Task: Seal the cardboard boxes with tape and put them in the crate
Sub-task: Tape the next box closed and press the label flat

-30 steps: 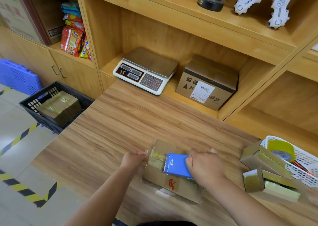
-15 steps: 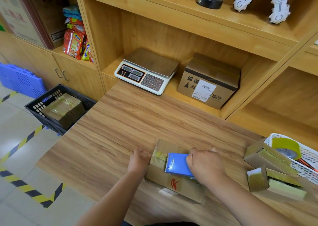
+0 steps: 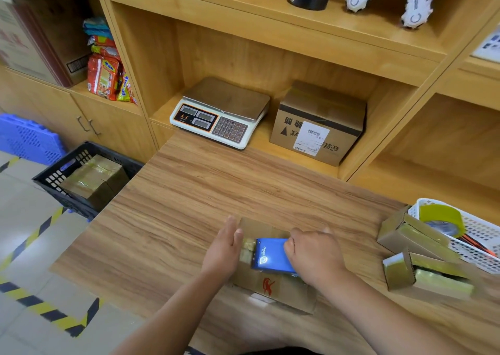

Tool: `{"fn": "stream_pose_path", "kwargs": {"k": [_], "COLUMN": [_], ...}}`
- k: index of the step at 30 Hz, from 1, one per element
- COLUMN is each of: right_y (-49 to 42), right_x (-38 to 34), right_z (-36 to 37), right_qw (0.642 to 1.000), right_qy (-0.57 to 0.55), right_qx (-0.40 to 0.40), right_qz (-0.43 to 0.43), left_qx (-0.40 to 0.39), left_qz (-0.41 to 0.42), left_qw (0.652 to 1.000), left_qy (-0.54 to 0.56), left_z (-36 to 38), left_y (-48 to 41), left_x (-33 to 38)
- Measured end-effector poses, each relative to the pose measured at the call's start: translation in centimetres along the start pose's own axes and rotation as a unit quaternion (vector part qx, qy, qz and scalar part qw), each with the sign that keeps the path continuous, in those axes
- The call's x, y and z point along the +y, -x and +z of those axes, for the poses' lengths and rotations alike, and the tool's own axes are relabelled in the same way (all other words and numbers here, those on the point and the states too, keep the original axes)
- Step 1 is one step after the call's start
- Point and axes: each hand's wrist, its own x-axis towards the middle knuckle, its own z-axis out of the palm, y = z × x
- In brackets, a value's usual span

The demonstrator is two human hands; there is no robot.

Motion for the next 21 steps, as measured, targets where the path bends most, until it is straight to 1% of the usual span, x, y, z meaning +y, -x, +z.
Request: {"fn": "stream_pose_path", "kwargs": {"k": [2, 3, 4, 6, 9, 13, 21], "right_y": [0.1, 0.1, 0.1, 0.1, 0.4, 0.9, 1.6], "right_x": [0.2, 0.3, 0.5, 1.0, 2.3, 3.6, 6.8], "right_z": [0.0, -0.1, -0.1, -0.2, -0.5, -1.0, -0.9], "right_qw": [1.0, 1.0, 1.0, 0.999, 0.997, 0.991, 0.979], "right_qy": [-0.011, -0.018, -0.023, -0.039, -0.07, -0.094, -0.134], "right_qx": [-0.005, -0.007, -0.007, -0.01, -0.018, -0.053, -0.111], "right_qz": [0.0, 0.002, 0.003, -0.004, -0.029, -0.081, -0.105], "left_qx": [-0.006, -0.021, -0.039, -0.055, -0.039, -0.035, -0.026], "left_qz": [0.123, 0.158, 0.173, 0.176, 0.184, 0.199, 0.175], "left_qw": [0.989, 0.979, 0.973, 0.97, 0.972, 0.958, 0.944], "left_qy": [-0.087, -0.125, -0.149, -0.158, -0.143, -0.205, -0.28], "left_z": [0.2, 0.5, 0.8, 1.3, 1.8, 2.2, 3.1], "left_y": [-1.3, -2.0, -2.5, -3.1, -3.1, -3.3, -2.6], "left_x": [1.2, 1.6, 1.9, 1.9, 1.3, 1.0, 1.8]}}
